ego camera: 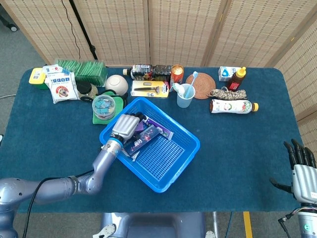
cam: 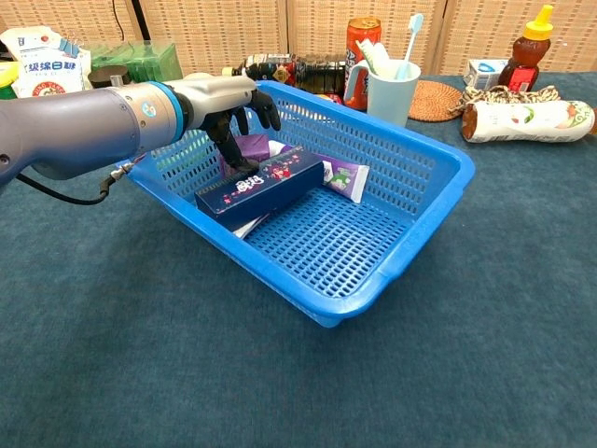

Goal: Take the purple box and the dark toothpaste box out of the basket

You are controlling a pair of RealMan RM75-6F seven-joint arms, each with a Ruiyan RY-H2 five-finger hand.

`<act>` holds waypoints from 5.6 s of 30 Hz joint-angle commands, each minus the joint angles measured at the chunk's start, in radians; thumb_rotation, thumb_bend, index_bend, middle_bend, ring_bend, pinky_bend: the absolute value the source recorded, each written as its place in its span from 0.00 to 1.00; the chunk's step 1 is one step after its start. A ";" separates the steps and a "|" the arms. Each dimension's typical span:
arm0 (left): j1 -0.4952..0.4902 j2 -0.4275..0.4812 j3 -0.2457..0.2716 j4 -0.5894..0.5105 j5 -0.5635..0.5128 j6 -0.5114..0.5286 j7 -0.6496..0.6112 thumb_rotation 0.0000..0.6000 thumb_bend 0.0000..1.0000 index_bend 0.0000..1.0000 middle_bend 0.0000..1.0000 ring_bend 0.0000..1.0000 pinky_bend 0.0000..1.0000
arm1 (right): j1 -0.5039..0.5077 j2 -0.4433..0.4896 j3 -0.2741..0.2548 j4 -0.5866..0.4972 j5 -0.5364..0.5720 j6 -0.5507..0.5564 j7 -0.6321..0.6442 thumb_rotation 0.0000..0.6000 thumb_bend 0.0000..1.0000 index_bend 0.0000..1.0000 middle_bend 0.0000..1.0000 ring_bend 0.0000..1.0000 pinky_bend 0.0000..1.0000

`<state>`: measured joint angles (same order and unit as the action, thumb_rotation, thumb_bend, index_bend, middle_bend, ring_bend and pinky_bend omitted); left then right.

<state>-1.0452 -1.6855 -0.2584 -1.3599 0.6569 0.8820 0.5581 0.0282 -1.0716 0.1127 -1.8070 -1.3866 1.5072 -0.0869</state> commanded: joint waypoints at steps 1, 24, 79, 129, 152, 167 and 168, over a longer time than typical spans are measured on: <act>-0.006 -0.007 0.003 0.004 -0.021 0.009 0.016 1.00 0.26 0.31 0.27 0.32 0.42 | 0.000 0.000 0.001 0.001 0.002 0.001 0.001 1.00 0.00 0.00 0.00 0.00 0.00; 0.007 0.005 -0.011 -0.038 0.008 0.128 0.024 1.00 0.53 0.52 0.47 0.50 0.61 | -0.001 0.004 0.006 0.002 0.010 0.005 0.013 1.00 0.00 0.00 0.00 0.00 0.00; 0.489 0.356 0.166 -0.086 0.470 0.188 -0.508 1.00 0.29 0.00 0.00 0.00 0.00 | 0.001 -0.009 -0.008 -0.015 -0.005 0.002 -0.027 1.00 0.00 0.00 0.00 0.00 0.00; 0.872 0.800 0.251 -0.571 0.622 0.530 -0.451 1.00 0.26 0.00 0.00 0.00 0.00 | 0.657 -0.044 0.199 -0.047 0.061 -0.640 -0.129 1.00 0.00 0.00 0.04 0.06 0.13; 0.879 0.807 0.233 -0.570 0.621 0.486 -0.455 1.00 0.26 0.00 0.00 0.00 0.00 | 0.850 -0.272 0.086 0.138 0.093 -0.775 -0.232 1.00 0.00 0.00 0.05 0.06 0.11; 0.879 0.808 0.226 -0.572 0.617 0.463 -0.447 1.00 0.27 0.00 0.00 0.00 0.00 | 0.936 -0.362 0.073 0.216 0.193 -0.793 -0.385 1.00 0.00 0.01 0.06 0.06 0.11; 0.879 0.808 0.226 -0.572 0.616 0.462 -0.446 1.00 0.27 0.00 0.00 0.00 0.00 | 0.944 -0.365 0.070 0.220 0.203 -0.798 -0.402 1.00 0.00 0.02 0.06 0.06 0.11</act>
<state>-0.1664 -0.8775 -0.0326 -1.9321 1.2733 1.3444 0.1127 0.9530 -1.4251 0.1862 -1.5998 -1.2016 0.7226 -0.4614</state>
